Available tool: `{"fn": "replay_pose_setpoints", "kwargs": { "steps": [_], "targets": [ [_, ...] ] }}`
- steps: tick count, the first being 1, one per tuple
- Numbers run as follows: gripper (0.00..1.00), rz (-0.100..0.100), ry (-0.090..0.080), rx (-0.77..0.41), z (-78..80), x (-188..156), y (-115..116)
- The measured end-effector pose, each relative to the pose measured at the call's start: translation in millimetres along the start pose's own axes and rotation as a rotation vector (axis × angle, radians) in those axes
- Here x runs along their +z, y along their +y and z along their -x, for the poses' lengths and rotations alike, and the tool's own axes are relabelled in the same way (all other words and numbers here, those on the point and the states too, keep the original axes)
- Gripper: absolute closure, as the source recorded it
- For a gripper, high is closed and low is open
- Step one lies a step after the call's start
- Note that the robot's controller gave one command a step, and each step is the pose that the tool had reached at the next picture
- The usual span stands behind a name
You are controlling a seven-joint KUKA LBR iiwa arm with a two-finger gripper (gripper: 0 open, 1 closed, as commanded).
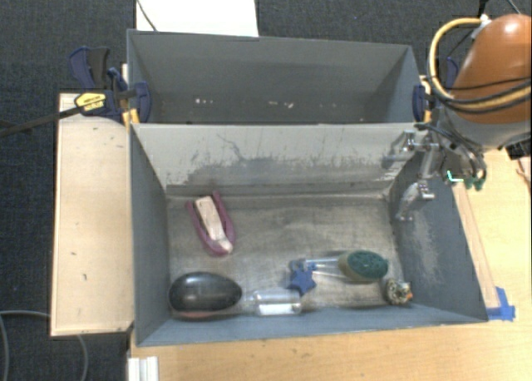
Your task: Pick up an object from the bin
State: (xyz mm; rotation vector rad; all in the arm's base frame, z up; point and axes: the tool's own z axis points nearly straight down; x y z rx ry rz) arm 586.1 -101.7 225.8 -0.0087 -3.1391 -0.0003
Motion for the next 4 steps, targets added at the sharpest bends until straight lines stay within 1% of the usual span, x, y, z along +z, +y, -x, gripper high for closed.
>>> {"fn": "replay_pose_setpoints", "kwargs": {
  "steps": [1, 2, 3, 4],
  "targets": [
    [0.0, 0.001, 0.003, -0.202, -73.3, 115, -21],
    [0.0, -0.004, -0.015, -0.389, -98.1, 154, 14],
    [1.0, -0.005, -0.016, -0.392, -97.9, 153, 14],
    [1.0, -0.006, -0.013, -0.552, -93.7, -51, 10]
  ]
}}
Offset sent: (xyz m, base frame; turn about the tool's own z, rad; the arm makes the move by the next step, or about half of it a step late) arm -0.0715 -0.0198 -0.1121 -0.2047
